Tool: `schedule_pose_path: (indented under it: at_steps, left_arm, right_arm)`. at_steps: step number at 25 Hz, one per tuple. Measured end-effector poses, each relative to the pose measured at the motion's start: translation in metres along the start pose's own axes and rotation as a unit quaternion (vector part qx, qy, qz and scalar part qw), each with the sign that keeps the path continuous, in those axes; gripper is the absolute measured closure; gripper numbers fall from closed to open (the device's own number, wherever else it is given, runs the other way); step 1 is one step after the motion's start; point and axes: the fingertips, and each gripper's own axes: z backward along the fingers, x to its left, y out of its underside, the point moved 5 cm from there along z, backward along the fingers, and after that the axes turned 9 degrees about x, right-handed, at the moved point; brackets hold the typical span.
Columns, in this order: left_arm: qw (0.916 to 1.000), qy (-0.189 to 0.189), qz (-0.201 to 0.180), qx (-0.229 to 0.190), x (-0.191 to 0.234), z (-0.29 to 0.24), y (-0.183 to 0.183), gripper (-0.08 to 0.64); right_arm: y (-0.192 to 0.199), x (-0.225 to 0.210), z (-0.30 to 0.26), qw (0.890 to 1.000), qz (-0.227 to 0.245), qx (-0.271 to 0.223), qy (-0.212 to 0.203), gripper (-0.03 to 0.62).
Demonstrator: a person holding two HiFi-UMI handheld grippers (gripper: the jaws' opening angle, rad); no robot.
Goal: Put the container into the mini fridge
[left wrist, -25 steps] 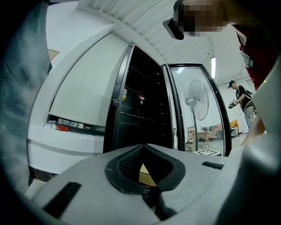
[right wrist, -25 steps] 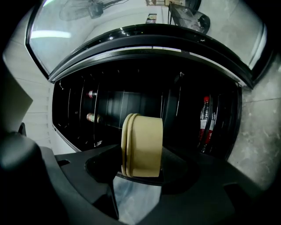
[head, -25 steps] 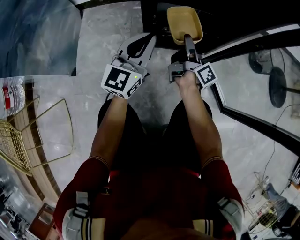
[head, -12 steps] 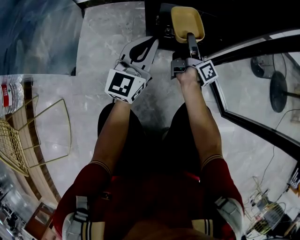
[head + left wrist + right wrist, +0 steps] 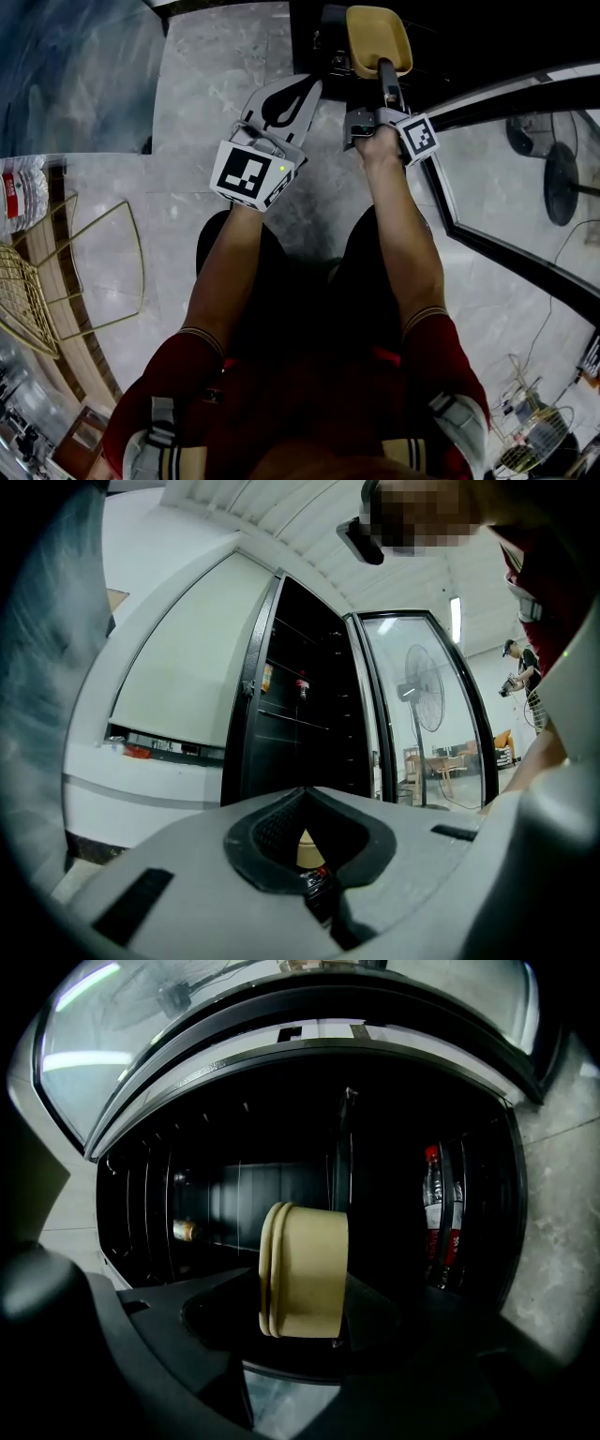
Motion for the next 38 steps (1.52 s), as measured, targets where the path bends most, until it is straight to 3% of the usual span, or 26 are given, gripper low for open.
schedule_pose_path:
  at_steps: [19,28,34,38]
  left_arm:
    - [0.9999,0.01,0.01,-0.002,0.005,0.005,-0.001,0.554]
    - [0.9999,0.015,0.008,0.003,0.005,0.005,0.002,0.554]
    - [0.9999,0.008,0.012,0.001,0.007,0.01,0.003,0.554]
    - [0.9998,0.001,0.017,0.002,0.013,0.013,0.004,0.554]
  right_arm:
    - [0.0,-0.005,-0.029,1.0,0.017,0.012,0.01,0.33]
    - [0.001,0.0,-0.028,0.998,0.053,0.036,0.027,0.247]
    - [0.002,-0.004,-0.021,0.992,0.101,0.067,0.04,0.227]
    - [0.011,0.003,-0.013,0.979,0.164,0.113,0.046,0.225]
